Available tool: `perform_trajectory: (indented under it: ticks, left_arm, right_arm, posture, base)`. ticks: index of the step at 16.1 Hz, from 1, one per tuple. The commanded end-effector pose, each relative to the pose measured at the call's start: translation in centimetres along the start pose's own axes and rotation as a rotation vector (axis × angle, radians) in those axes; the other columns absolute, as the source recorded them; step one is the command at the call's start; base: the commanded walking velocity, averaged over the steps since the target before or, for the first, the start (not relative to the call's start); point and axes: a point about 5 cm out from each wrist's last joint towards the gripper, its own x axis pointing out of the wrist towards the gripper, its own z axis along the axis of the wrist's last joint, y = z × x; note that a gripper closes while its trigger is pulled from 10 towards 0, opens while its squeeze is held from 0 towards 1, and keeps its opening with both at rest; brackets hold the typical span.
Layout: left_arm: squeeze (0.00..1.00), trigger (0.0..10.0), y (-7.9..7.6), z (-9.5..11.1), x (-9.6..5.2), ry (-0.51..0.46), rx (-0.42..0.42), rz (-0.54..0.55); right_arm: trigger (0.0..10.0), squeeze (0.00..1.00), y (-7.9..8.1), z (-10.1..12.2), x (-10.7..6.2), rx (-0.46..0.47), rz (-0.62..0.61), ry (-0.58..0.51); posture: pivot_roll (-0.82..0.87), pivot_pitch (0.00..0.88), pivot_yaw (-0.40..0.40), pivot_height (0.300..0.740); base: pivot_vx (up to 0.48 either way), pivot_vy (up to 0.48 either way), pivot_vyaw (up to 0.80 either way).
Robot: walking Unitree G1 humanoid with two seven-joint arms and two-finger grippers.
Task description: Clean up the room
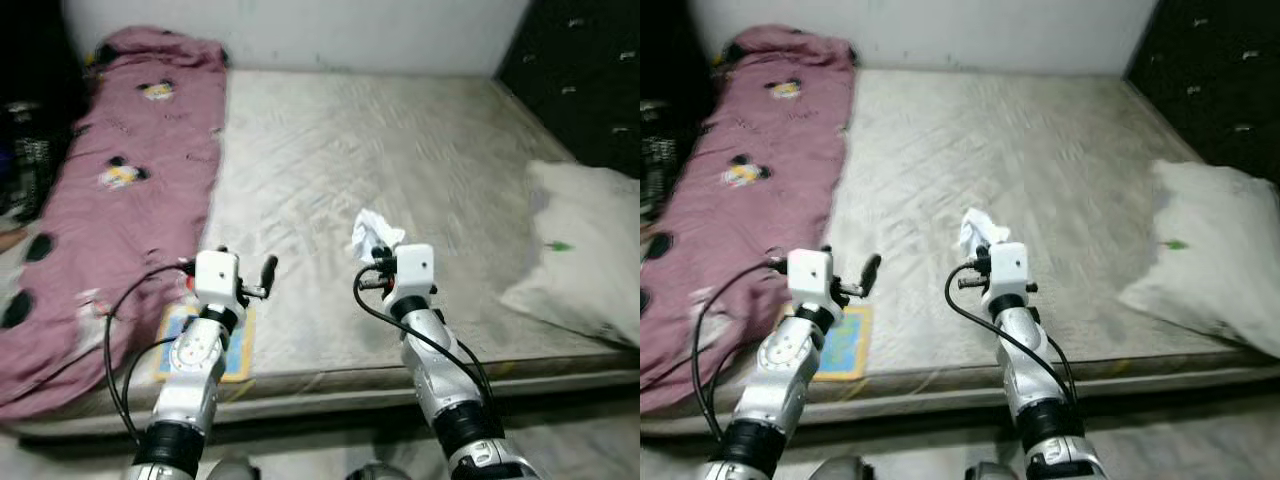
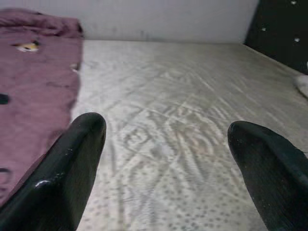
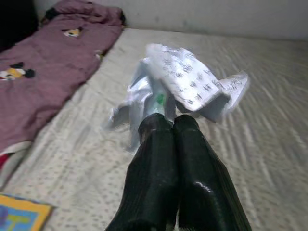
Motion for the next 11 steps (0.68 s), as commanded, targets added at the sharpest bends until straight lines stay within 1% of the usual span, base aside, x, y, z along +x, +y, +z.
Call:
perform_trajectory:
  ticks: [1,3,11]
  left_arm:
    - [0.00,10.0,-0.99,0.03,0.19,-0.003,-0.009,-0.029]
    - [0.00,10.0,-0.96,0.05,0.18,-0.003,-0.017,-0.027]
    - [0.00,10.0,-0.76,0.04,0.25,0.005,-0.021,-0.022]
  right_arm:
    - [10.0,0.00,-1.29,-0.34,-0.28,-0.011,-0.035,0.017]
    - [10.0,0.00,-1.28,-0.34,-0.28,-0.011,-0.035,0.017]
    - [10.0,0.00,-1.16,-0.28,-0.20,-0.009,-0.035,0.016]
  posture:
    - [0.03,0.044,-0.039,0.740]
    - [0.02,0.044,-0.038,0.740]
    - [0.02,0.050,-0.034,0.740]
  base:
    - [0.000,0.000,0.00]
    - [0.000,0.000,0.00]
    - [0.000,0.480,0.00]
